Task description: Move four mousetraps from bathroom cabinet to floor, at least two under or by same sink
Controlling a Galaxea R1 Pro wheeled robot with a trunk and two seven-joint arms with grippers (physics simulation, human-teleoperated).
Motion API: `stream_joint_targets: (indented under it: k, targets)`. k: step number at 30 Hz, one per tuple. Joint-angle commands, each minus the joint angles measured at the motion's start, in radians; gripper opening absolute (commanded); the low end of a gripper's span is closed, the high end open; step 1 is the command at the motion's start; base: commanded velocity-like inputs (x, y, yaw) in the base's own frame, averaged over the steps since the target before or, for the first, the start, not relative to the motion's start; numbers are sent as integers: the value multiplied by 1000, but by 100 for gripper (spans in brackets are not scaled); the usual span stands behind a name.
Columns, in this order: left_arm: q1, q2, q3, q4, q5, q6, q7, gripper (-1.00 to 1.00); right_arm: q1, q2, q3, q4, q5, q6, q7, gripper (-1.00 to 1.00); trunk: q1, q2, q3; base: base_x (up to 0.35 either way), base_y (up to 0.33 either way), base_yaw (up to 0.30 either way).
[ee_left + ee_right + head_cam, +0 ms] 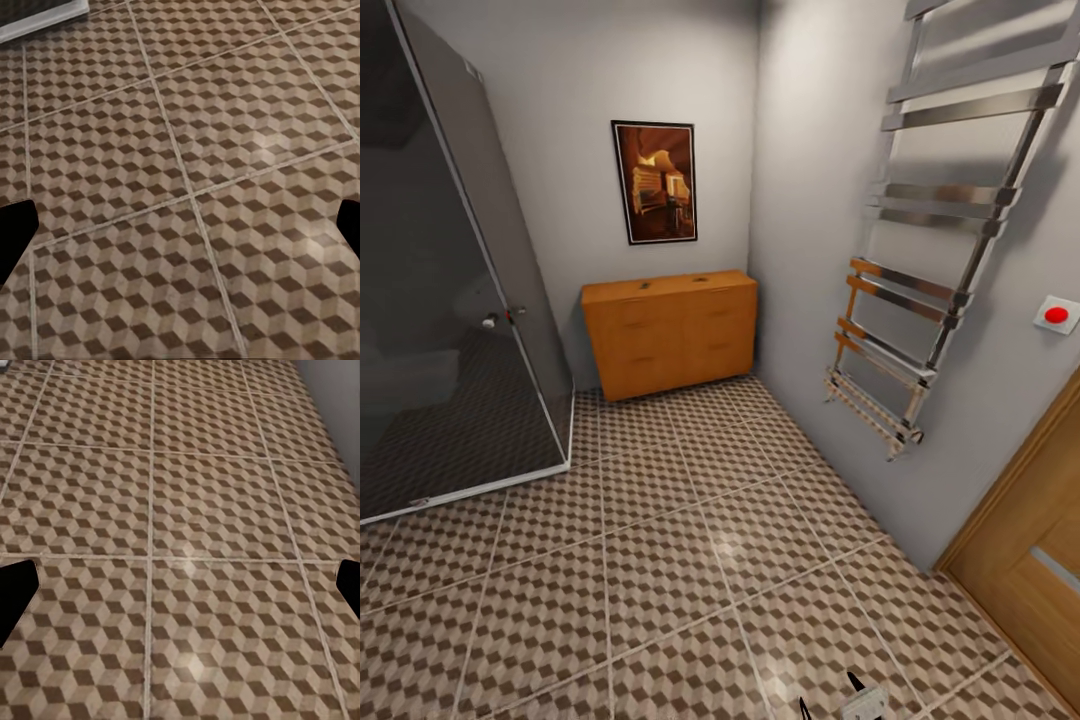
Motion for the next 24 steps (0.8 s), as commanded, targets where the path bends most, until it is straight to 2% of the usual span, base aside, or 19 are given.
stream_joint_targets:
  k: [1, 14, 21, 24]
  targets:
    - [-2, -1, -9, 4, 9, -5, -1, 100, -1, 0, 8, 1, 3, -2, -10, 100, 1, -2, -2, 0, 0, 269]
    - [-1, -8, -9, 4, 9, -5, -1, 100, -1, 0, 8, 1, 3, -2, -10, 100, 1, -2, -5, 1, -14, 270]
    - [-2, -8, -9, 4, 9, -5, -1, 100, -1, -1, 8, 1, 3, -2, -10, 100, 1, -2, -5, 151, -162, 267]
    - [-1, -8, -9, 4, 9, -5, -1, 100, -1, -1, 8, 1, 3, -3, -9, 100, 1, -2, -5, 239, -188, 96]
